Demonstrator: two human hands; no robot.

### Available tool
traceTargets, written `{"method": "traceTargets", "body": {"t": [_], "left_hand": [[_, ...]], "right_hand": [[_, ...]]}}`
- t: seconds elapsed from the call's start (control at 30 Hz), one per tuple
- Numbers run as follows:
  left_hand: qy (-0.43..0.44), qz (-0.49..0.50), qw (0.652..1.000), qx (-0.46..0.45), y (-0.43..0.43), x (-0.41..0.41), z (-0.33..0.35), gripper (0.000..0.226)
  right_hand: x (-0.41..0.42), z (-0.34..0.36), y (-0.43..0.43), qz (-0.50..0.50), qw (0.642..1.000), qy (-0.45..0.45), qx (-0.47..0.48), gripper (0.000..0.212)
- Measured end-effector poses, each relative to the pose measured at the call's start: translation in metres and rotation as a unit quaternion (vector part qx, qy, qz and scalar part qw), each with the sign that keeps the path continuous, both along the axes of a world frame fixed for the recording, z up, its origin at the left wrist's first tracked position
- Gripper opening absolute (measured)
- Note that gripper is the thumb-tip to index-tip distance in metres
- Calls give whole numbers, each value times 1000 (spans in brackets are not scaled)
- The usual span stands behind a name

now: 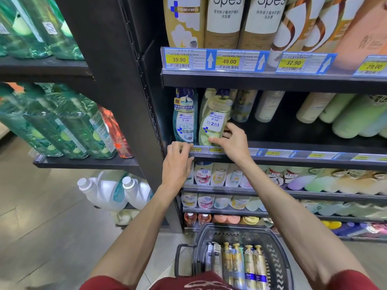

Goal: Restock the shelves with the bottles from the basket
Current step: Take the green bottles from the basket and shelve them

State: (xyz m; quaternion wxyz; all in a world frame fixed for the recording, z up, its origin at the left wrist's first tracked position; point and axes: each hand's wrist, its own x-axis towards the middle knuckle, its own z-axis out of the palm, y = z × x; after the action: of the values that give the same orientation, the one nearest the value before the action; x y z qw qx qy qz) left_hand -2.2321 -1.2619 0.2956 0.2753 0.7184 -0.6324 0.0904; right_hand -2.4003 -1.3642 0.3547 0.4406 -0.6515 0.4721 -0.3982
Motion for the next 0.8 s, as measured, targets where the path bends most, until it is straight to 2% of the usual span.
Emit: {"method": "traceTargets", "body": {"t": [0.3,0.43,0.8], "left_hand": [[-4,1,1000,11,0,-1,3,41],[-11,-2,1000,-8,1,0,1,42],[-15,-9,999,-27,0,1,-3,44]], "right_hand": [[0,-1,-8,2,998,54,-22,58],[3,-2,-5,2,998,62,-23,53],[2,-14,-2,-7,998,41,-40,51]]}}
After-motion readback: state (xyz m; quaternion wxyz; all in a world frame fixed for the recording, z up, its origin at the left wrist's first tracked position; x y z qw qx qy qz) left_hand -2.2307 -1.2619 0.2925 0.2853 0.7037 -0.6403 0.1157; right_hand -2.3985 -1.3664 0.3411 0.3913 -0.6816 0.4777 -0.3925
